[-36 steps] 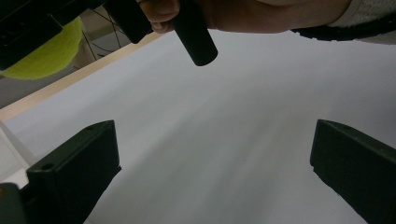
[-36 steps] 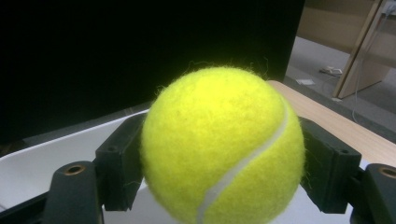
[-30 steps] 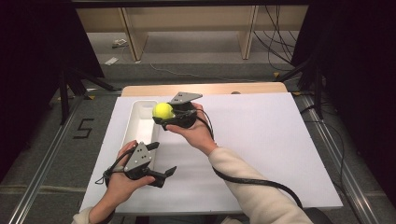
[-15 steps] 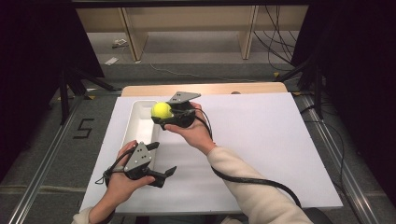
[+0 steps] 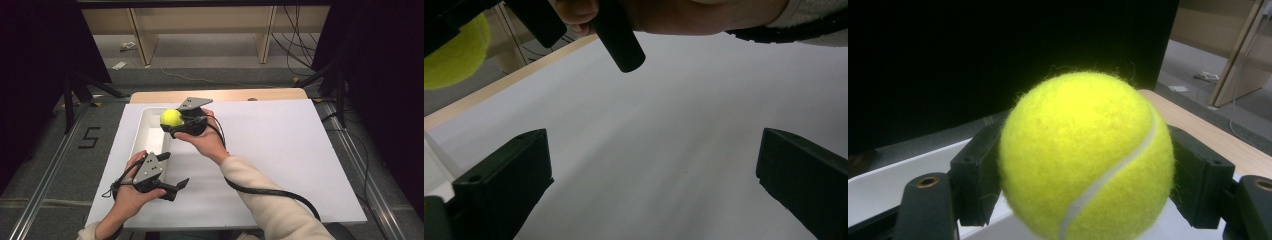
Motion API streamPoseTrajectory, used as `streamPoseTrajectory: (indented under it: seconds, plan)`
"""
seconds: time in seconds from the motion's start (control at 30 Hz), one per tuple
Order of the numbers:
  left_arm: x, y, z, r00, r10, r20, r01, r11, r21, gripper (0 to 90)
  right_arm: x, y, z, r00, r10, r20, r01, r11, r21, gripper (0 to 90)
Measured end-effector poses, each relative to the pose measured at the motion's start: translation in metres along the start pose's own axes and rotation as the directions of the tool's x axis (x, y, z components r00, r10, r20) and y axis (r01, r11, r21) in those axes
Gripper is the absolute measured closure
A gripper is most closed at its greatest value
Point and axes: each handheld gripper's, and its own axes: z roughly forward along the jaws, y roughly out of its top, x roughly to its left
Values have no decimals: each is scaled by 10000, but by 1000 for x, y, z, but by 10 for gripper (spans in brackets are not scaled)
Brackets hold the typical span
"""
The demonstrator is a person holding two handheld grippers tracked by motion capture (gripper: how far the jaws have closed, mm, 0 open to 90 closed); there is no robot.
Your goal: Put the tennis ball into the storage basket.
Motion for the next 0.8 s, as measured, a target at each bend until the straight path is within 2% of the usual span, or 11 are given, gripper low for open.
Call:
streamPoseTrajectory:
  seconds: [0.8]
  plan:
    - [-1, 0, 0, 10000, 40, 31, -40, 10000, 14, 8, 2, 7, 5, 9999, -69, -107, 69, 10000, -33, 262]
